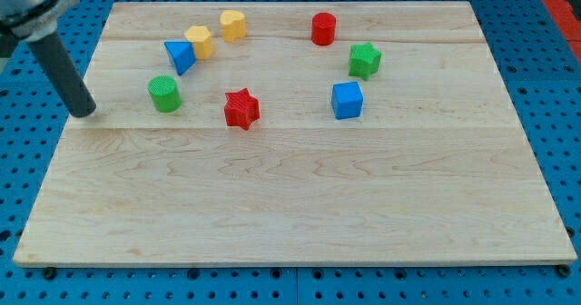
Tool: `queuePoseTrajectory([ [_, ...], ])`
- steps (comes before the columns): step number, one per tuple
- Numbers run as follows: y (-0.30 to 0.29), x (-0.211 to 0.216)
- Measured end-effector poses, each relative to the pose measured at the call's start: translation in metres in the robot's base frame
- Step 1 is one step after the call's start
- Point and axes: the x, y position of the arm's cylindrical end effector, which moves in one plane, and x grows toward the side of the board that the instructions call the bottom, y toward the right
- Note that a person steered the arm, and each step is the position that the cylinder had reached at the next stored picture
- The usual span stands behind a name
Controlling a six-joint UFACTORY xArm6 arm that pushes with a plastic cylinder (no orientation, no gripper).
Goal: Push yellow heart slightly right
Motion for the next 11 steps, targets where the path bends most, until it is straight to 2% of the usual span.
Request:
queuePoseTrajectory([
  [3, 0.083, -0.019],
  [4, 0.094, -0.020],
  [5, 0.042, -0.035],
  [6, 0.019, -0.093],
  [8, 0.034, -0.146],
  [10, 0.129, -0.160],
  [11, 0.145, -0.160],
])
